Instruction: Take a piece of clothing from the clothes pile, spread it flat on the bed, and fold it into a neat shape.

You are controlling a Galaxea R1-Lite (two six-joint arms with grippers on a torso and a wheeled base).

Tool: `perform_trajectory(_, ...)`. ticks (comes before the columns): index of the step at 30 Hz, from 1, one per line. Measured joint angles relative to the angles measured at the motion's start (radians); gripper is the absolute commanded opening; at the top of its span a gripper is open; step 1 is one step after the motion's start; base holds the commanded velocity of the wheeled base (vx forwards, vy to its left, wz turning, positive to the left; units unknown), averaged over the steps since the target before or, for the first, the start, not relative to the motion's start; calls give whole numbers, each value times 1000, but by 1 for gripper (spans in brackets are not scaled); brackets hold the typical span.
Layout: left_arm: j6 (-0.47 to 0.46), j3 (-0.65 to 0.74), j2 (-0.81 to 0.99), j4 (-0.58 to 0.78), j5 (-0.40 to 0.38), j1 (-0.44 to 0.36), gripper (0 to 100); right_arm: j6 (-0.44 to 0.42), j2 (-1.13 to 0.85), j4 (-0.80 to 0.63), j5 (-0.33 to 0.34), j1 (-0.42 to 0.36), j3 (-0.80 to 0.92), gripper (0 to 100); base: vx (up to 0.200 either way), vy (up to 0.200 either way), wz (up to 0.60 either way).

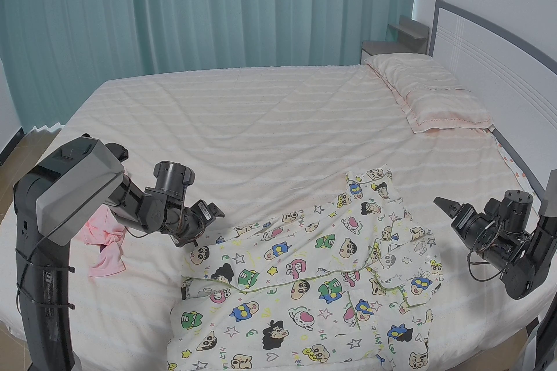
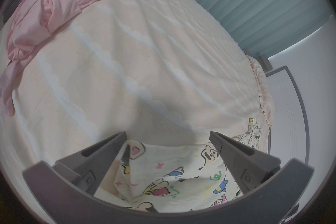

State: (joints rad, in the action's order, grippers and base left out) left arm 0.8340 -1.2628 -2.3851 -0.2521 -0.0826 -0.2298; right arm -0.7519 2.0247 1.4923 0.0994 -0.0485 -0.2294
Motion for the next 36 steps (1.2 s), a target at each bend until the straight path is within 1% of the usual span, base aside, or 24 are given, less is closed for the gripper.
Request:
perform_trajectory(12, 11, -2, -14, 1, 7, 6, 0, 1, 0, 0, 0, 2, 1, 100, 0, 0, 0)
perform_trajectory(16, 11, -30, -13, -2, 28, 21, 0, 1, 1, 1, 0, 0, -1, 100, 0, 0, 0)
perform_trajectory(20, 11, -83, -14, 0, 45, 32, 0, 2, 1, 1, 0, 2, -2, 100, 0, 0, 0)
perform_trajectory(26, 11, -178, -25, 2, 50, 44, 0, 1, 5, 1, 1, 3, -3, 100, 0, 0, 0)
perform_trajectory(36, 10, -373, -106, 43, 64, 69, 0, 1, 13, 3, 0, 2, -5, 100, 0, 0, 0)
